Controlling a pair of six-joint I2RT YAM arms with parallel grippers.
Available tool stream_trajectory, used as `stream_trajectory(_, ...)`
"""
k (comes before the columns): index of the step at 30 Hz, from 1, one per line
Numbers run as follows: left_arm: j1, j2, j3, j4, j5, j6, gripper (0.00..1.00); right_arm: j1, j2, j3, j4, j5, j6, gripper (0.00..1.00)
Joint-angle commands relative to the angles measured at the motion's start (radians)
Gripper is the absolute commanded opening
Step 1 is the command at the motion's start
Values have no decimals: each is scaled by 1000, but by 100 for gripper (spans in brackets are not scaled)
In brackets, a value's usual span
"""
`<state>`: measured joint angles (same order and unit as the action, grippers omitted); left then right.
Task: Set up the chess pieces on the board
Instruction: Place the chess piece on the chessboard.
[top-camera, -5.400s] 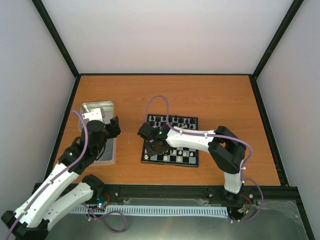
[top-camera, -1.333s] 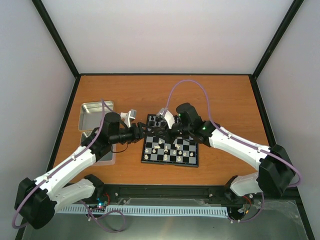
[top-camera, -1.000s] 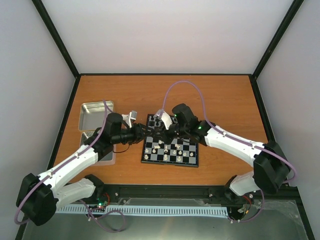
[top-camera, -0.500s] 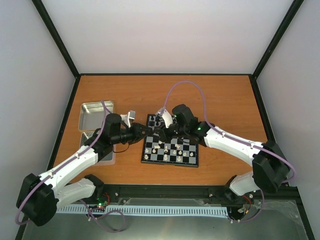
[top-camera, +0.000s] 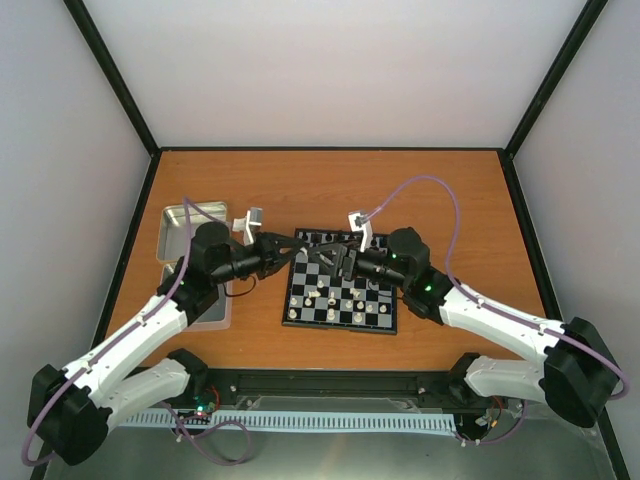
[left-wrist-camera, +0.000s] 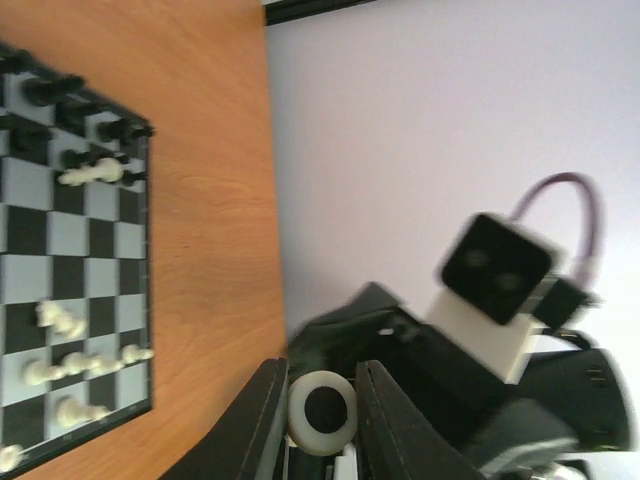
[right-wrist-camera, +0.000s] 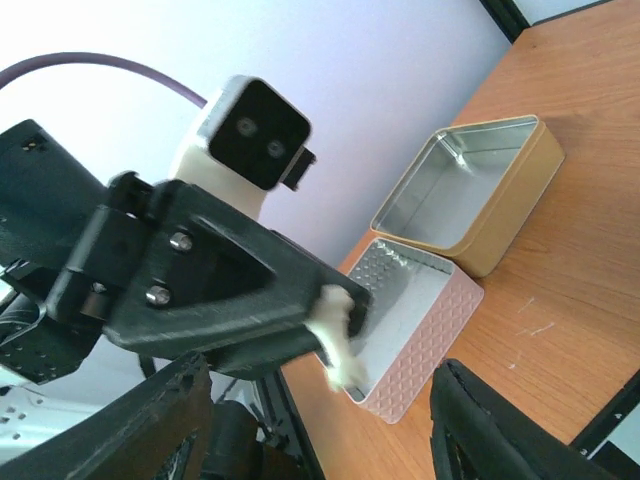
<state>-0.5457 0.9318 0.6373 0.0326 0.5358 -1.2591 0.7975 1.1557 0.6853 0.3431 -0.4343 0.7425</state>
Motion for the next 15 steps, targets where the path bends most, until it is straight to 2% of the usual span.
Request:
stream_trajectory(1, -2, -20, 64, 133, 39, -159, 11, 7, 1, -47, 225, 9, 168, 61)
stream_trajectory(5, -2, -16, 60, 218, 68, -257, 12, 9, 6, -67, 329, -9, 214, 60)
stream_trajectory(15, -2, -13, 46, 274, 74, -330, 12, 9, 79, -35, 429, -21, 299, 36)
